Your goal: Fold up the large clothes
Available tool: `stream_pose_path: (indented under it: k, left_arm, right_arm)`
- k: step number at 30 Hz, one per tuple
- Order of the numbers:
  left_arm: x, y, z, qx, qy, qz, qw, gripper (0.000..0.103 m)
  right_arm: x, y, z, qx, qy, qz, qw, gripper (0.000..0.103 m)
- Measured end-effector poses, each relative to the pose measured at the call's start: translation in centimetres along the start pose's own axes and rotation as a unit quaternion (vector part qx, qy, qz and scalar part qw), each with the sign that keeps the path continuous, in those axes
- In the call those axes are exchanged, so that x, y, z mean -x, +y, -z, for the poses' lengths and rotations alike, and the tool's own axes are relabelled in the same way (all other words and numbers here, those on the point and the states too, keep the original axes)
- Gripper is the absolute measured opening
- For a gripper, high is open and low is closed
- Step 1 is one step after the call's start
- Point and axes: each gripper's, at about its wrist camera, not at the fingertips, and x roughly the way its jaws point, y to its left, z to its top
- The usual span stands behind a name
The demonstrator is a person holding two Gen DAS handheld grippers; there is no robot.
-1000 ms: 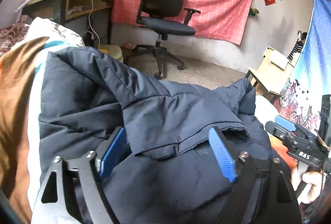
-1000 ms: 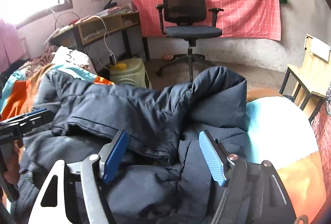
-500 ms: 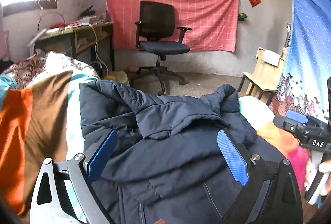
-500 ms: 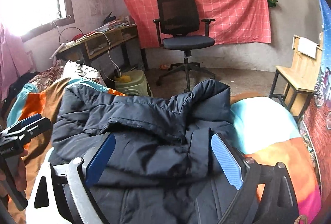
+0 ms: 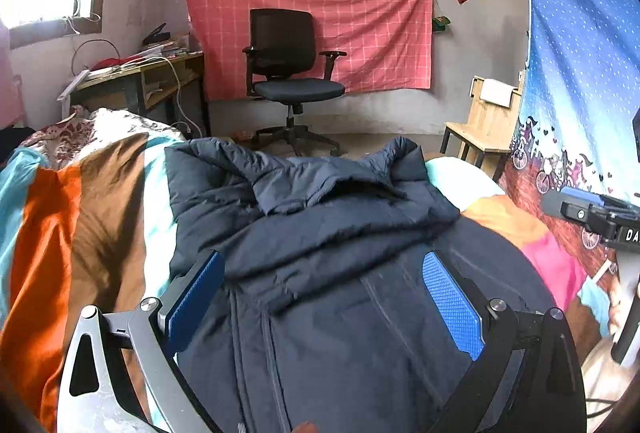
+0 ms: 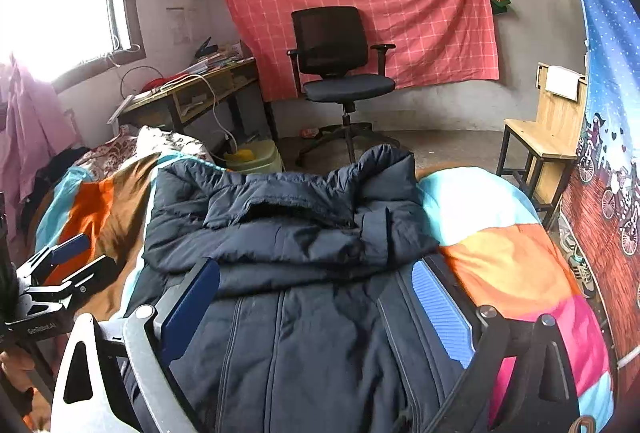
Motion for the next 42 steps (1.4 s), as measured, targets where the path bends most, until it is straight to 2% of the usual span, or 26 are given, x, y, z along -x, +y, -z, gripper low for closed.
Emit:
stream_pose_path:
  k: [5,13,21,27,35,39,42]
  left_arm:
    - [2.4,-0.3,3.8,0.029,0.006,-0.008,0.9995,0.097]
    - [6.6,-2.9,7.8,0.036,0.025,-0.03,0.9986,0.098]
    - [9.0,-7.0,10.3,-0.02,0.031,-0.017,0.9992,0.098]
    - [8.9,-8.7,12.9,-0.065,0.063,-0.01,0.9959,0.098]
    - [7.6,-8.6,16.5,-0.088,0.109,-0.015,0.99,0.098]
    - [7.2,-8.4,18.0,-0.117,0.117,-0.025,0.9859,0.098]
    - [6.7,-8.5,19.1,-0.137,0.124,-0.033,0.9823,0.098]
  right_arm:
    - [1.8,0.3,2.2,0.023,0.0,-0.014,1.0,0.099]
    - [5.2,1.0,6.9,0.064,0.007,-0.042,0.997,0.103]
    - [7.6,0.4,10.4,0.079,0.051,-0.043,0.995,0.103]
    - [8.5,0.1,13.3,0.125,0.089,-0.037,0.987,0.103]
    - [8.2,-0.1,17.3,0.175,0.138,-0.031,0.974,0.103]
    - [6.8,-0.2,18.8,0.207,0.179,0.012,0.962,0.103]
    - [5.6,-0.5,19.6,0.22,0.212,0.027,0.952,0.103]
